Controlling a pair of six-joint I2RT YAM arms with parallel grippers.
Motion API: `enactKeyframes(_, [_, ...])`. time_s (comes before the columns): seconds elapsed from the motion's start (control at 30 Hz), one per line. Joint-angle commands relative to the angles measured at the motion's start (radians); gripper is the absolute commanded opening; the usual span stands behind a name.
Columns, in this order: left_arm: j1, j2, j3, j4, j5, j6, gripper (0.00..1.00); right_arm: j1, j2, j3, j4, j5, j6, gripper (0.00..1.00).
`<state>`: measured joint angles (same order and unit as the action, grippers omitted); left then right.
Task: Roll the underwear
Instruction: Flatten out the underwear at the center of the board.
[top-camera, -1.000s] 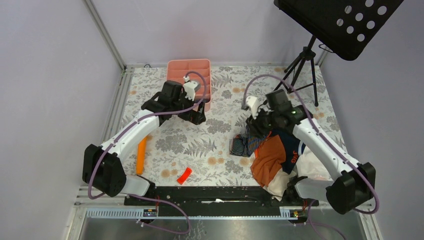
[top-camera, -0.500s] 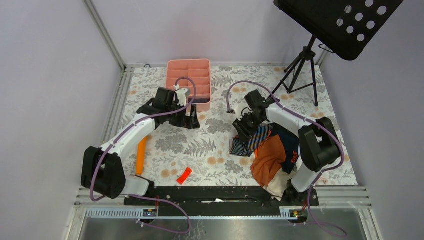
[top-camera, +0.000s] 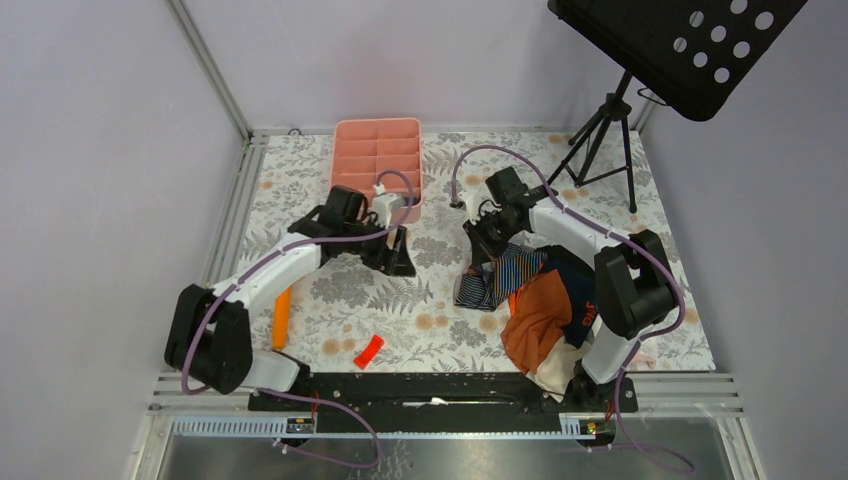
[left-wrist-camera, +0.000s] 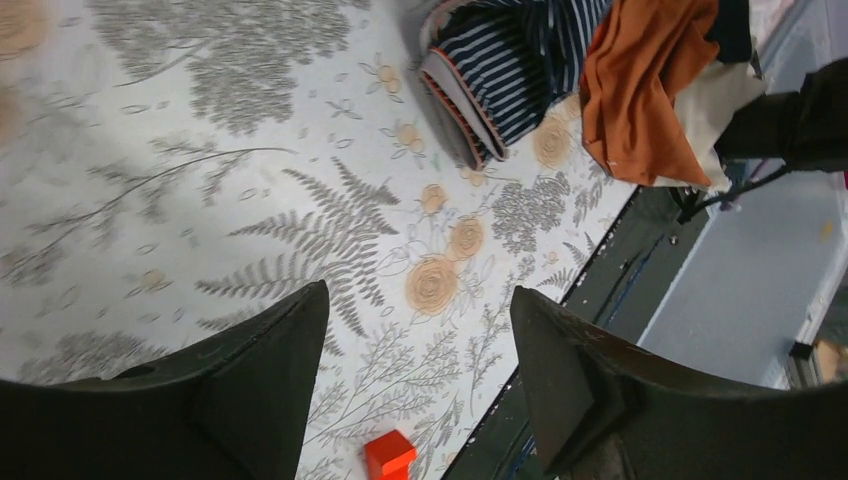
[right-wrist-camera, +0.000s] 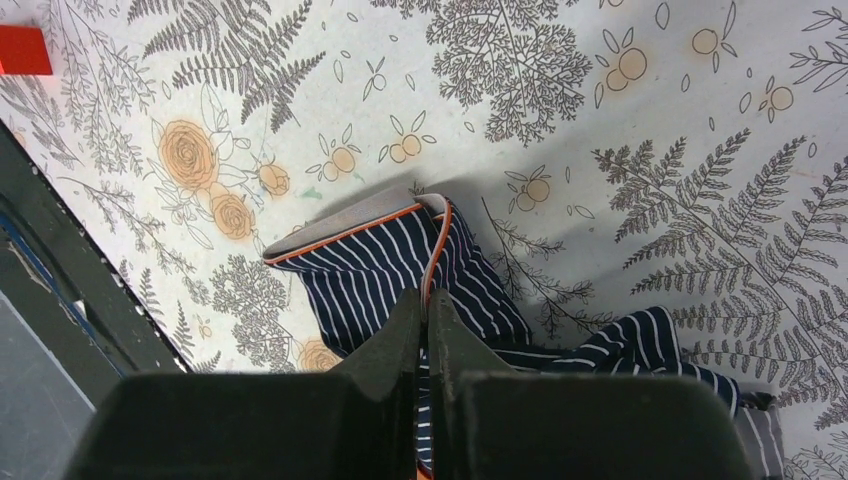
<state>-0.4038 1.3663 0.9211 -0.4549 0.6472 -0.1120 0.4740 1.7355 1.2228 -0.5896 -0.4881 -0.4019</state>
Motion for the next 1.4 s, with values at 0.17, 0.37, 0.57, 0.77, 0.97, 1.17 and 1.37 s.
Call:
enactKeyframes(0.17, [-0.179, 0.246, 0.177, 0.064, 0.080, -0.045, 0.60, 0.000, -0.004, 0.047, 0.063, 0.023, 0.118, 0.00])
enactKeyframes(0.37, [-0.262, 0.397, 0.302, -0.060, 0.039, -0.019, 0.58, -0.002, -0.002, 0.062, 0.079, 0.054, 0.140, 0.00])
enactKeyframes(0.57, [-0.277, 0.426, 0.286, 0.001, -0.026, -0.042, 0.52, -0.004, -0.004, 0.060, 0.087, 0.070, 0.156, 0.00])
enactKeyframes(0.77, [-0.296, 0.424, 0.249, 0.106, -0.109, -0.097, 0.51, -0.005, -0.006, 0.047, 0.086, 0.067, 0.168, 0.00])
enactKeyframes(0.97, [-0.308, 0.479, 0.275, 0.129, -0.107, -0.107, 0.39, -0.005, -0.009, 0.045, 0.085, 0.070, 0.170, 0.00])
enactKeyframes(1.17, [-0.308, 0.514, 0.303, 0.136, -0.109, -0.099, 0.31, -0.005, -0.023, 0.033, 0.085, 0.081, 0.165, 0.00])
enactKeyframes(1.37, [-0.308, 0.523, 0.319, 0.131, -0.130, -0.085, 0.18, -0.007, -0.027, 0.018, 0.087, 0.076, 0.168, 0.00])
